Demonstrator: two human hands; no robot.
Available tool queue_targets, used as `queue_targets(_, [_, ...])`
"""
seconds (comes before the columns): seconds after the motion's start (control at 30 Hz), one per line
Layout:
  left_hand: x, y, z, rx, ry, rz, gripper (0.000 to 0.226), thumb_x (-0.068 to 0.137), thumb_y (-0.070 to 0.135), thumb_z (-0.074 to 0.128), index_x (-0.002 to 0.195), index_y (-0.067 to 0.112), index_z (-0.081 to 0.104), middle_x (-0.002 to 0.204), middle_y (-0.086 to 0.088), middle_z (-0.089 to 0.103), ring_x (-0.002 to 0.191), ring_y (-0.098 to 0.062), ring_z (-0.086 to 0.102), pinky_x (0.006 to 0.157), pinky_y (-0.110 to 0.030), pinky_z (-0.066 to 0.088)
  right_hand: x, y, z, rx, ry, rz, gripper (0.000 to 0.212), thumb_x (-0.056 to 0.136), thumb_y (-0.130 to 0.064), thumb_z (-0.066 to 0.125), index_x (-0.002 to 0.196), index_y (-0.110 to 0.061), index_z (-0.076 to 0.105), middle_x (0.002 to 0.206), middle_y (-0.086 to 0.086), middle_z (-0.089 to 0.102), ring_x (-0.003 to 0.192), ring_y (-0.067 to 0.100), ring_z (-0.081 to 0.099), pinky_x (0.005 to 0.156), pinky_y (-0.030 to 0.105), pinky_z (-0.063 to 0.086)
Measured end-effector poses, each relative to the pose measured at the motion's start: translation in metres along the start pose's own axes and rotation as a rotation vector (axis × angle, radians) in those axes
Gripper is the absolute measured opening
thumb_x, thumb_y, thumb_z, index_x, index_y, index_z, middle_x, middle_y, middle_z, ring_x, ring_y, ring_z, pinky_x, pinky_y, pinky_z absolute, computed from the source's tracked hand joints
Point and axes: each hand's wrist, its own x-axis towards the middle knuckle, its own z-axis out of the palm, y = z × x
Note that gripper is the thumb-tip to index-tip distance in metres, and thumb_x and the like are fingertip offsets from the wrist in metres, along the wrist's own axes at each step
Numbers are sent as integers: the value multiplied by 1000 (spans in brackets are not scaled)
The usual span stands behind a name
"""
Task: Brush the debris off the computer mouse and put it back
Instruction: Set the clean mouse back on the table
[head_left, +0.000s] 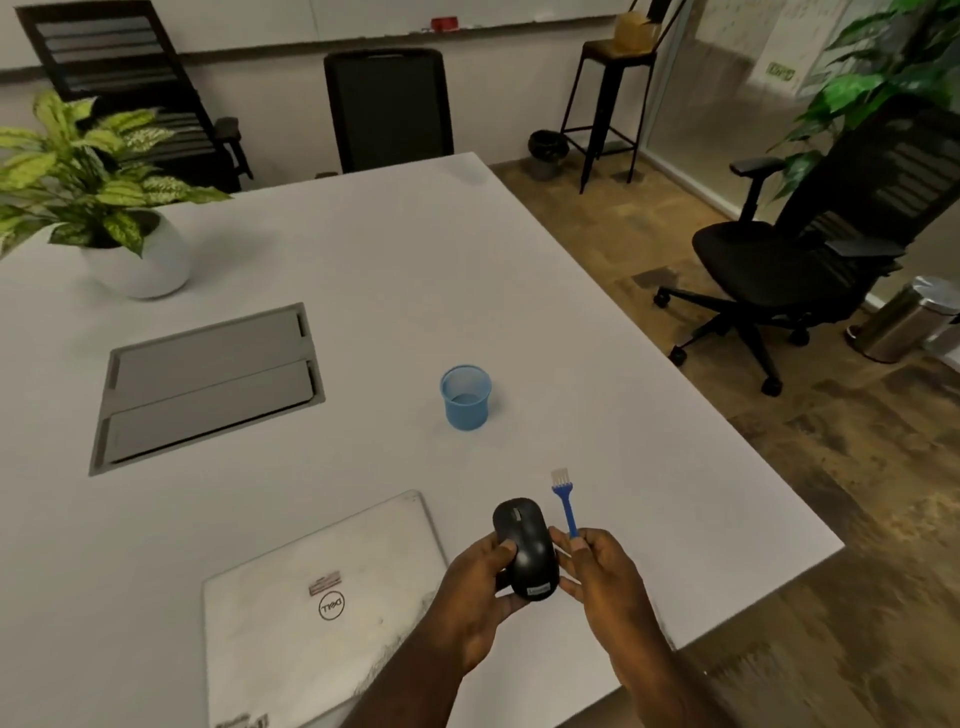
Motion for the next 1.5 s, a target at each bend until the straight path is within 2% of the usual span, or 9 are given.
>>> queue_targets(0.17, [40,-15,8,76,110,-15,25,96,16,57,118,7,64,106,-14,73,101,-29,68,78,-41,60,47,21,-5,-59,-37,52,12,104,-17,46,99,-18,57,116,12,65,109,31,63,101,48,52])
queue_targets(0.37, [82,-35,9,97,312,-38,23,90,14,65,113,11,62,104,-13,71,95,-27,69,71,-33,56,92,53,-3,-179,-55,68,12,105,-19,45,103,-20,56,113,10,66,109,35,65,100,51,52])
queue_targets(0.53, [107,-46,4,114,343,-35,27,88,5,64,114,9,63,106,-15,70,96,-30,69,85,-42,58,119,72,0,-261,-64,76,13,104,-23,47,98,-26,59,102,5,68,103,32,67,94,50,55])
queue_targets(0.8, [129,-50,6,206,381,16,31,88,2,63,118,11,61,105,-12,71,97,-27,68,90,-41,56,149,81,4,-324,-56,83,13,104,-27,48,98,-24,59,97,4,68,99,31,67,92,48,56])
queue_targets(1.03, [134,-55,5,327,442,64,34,88,7,64,122,12,61,91,-4,69,88,-21,67,73,-23,55,153,81,10,-358,-60,54,14,104,-22,46,101,-19,59,97,5,66,99,31,67,93,47,56])
queue_targets(1.23, [132,-52,8,447,470,77,47,86,11,67,131,14,55,108,-9,64,99,-24,62,91,-34,54,155,81,3,-339,-40,29,13,104,-22,48,101,-20,60,97,4,66,102,33,65,92,52,55])
queue_targets(1.33, [112,-45,-13,518,518,177,39,88,10,64,125,18,59,110,-3,59,99,-17,60,89,-28,51,143,64,10,-290,-44,-6,15,102,-22,50,93,-26,61,106,3,73,101,29,66,94,52,53])
queue_targets(1.4, [109,-44,-18,571,537,261,32,88,7,60,117,22,62,110,-2,58,98,-15,60,89,-26,52,147,55,4,-263,-22,-30,17,100,-18,54,88,-28,62,95,0,75,95,31,69,91,53,55])
queue_targets(1.5, [104,-42,-27,649,556,397,34,89,2,56,110,27,61,109,1,59,91,-6,58,77,-9,49,157,40,-6,-254,17,-78,20,97,-16,60,83,-30,66,81,3,72,87,34,70,85,53,58])
